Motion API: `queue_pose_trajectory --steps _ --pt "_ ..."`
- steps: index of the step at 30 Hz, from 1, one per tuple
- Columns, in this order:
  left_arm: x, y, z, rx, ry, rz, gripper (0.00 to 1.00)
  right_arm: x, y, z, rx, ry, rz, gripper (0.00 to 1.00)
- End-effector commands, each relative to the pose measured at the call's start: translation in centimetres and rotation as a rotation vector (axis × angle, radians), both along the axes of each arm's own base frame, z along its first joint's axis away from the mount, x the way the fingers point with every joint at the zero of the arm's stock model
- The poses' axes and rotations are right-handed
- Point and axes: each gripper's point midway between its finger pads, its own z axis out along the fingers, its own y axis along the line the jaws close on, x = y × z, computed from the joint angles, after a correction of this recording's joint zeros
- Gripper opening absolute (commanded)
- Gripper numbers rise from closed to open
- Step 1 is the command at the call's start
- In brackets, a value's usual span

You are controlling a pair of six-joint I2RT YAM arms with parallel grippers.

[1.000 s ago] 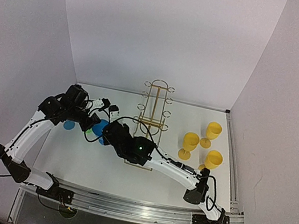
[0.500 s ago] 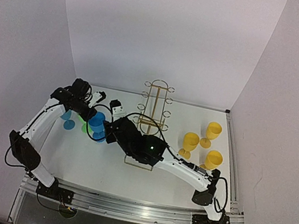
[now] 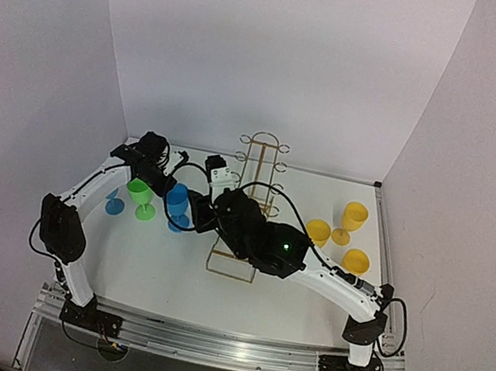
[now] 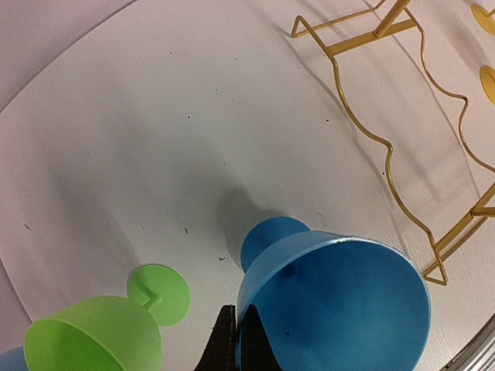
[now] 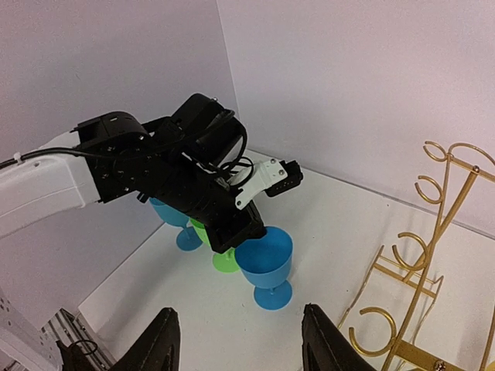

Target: Take the wine glass off the wine glass rack

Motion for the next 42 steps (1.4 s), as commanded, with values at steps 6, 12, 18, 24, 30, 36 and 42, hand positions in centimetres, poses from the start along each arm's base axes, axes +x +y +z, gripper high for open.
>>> queue_pose_trajectory --steps 6,12,18,24,30,36,42 --pt "2.2 -0.7 0.0 -0.051 -0.038 0.034 0.00 -0.3 -0.7 1.7 0.042 -0.019 -0.006 0.49" --pt "2.2 -0.2 -1.3 -0.034 -0.013 0.047 0.00 -0.3 -0.6 1.5 0.040 -0.019 -0.002 0.49" --pt "2.2 0.0 -1.8 -0.022 -0.008 0.044 0.06 -0.2 -0.8 1.5 0.034 -0.025 -0.008 0.49" --pt "1.7 -0.1 -2.2 -0.024 0.015 0.037 0.24 -0.2 -1.1 1.5 0.030 -0.029 -0.016 0.50" --pt "2.0 -0.1 1.0 -0.067 -0.034 0.048 0.43 -0.2 -1.4 1.7 0.028 -0.033 -0.019 0.51" --pt "1.8 -0.1 7.0 -0.130 -0.165 0.040 0.60 1.1 -2.7 1.8 0.029 -0.026 -0.043 0.54" --pt "-0.7 0.8 13.6 -0.235 -0.282 0.073 0.68 3.9 -8.1 3.8 0.008 -0.086 -0.192 0.57"
